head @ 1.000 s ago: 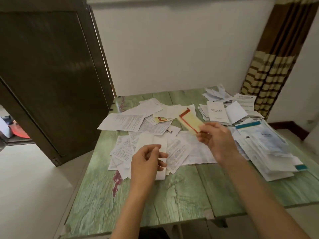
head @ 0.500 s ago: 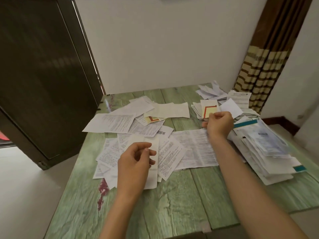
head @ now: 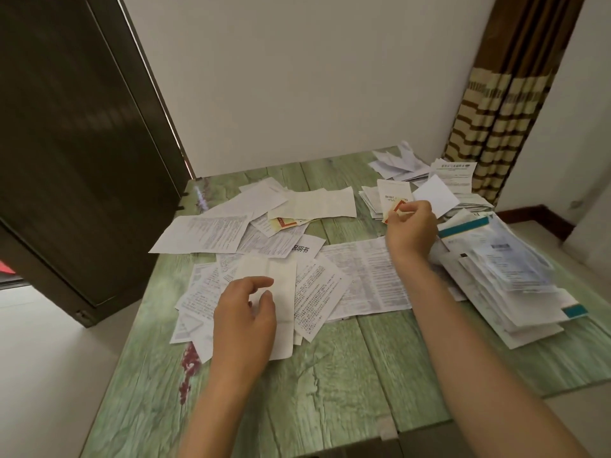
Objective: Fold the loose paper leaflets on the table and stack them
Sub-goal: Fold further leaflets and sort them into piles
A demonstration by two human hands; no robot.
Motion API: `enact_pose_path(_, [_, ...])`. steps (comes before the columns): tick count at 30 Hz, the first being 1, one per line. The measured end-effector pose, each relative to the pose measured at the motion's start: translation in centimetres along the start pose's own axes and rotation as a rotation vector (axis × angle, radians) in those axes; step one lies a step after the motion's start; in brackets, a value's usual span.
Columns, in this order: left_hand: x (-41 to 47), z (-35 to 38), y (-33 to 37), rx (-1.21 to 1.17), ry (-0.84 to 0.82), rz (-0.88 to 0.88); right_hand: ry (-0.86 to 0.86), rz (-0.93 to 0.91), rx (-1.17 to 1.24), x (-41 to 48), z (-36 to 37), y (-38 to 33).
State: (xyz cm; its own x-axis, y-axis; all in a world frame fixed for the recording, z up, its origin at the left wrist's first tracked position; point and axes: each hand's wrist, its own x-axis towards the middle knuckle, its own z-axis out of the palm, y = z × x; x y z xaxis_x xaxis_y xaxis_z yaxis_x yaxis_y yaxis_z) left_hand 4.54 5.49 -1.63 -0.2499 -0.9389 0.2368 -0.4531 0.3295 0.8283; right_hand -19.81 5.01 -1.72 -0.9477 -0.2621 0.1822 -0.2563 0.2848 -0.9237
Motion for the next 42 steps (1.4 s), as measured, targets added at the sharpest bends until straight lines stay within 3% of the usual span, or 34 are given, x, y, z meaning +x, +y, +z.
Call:
enact_pose_path(5, [-0.1, -0.1, -0.9, 0.237, -0.032, -0.003, -0.206, -0.222, -0.038, -2.6, 0.7, -0.5])
enact_pose_path(9, [-0.2, 0.2, -1.1, 0.417, -0.157, -0.075, -0.535, -0.406, -0.023, -6.4, 1.7, -1.0])
enact_pose_path(13, [-0.4, 0.6, -0.7, 0.472, -0.247, -0.169, -0.804, -0.44, -0.089, -8.5, 2.2, -1.3])
enact_pose_path(23, [0.5, 0.4, -0.5, 0.409, -0.07, -0.218, -0.784, -0.499, -0.056, -8.6, 2.2, -1.7])
enact_pose_path(28, [0.4, 0.4, 0.1, 0.138, 0.104, -0.16, -0.789, -0.49, -0.046, -8.5, 2.1, -1.5])
enact_pose_path(31, [0.2, -0.8, 0.8, -0.137, 0.151, -0.337, -0.775, -0.427, 0.023, -8.4, 1.8, -1.8])
enact_pose_path(34, [0.1, -2.6, 0.9, -0.496, 0.08, -0.578, -0.788, -0.31, 0.143, -8.3, 1.6, -2.3])
enact_pose_path(36, [0.1, -3.4, 0.8, -0.671, 0.056, -0.614, -0.876, -0.198, 0.268, -8.2, 1.5, -2.7])
enact_pose_path(39, [0.2, -3.7, 0.8, -0.673, 0.078, -0.566, -1.127, 0.005, 0.435, -8.4, 1.2, -3.0])
enact_pose_path(42, [0.1, -3.3, 1.0, -0.631, 0.103, -0.537, -1.383, 0.058, 0.491, -8.7, 0.8, -3.2])
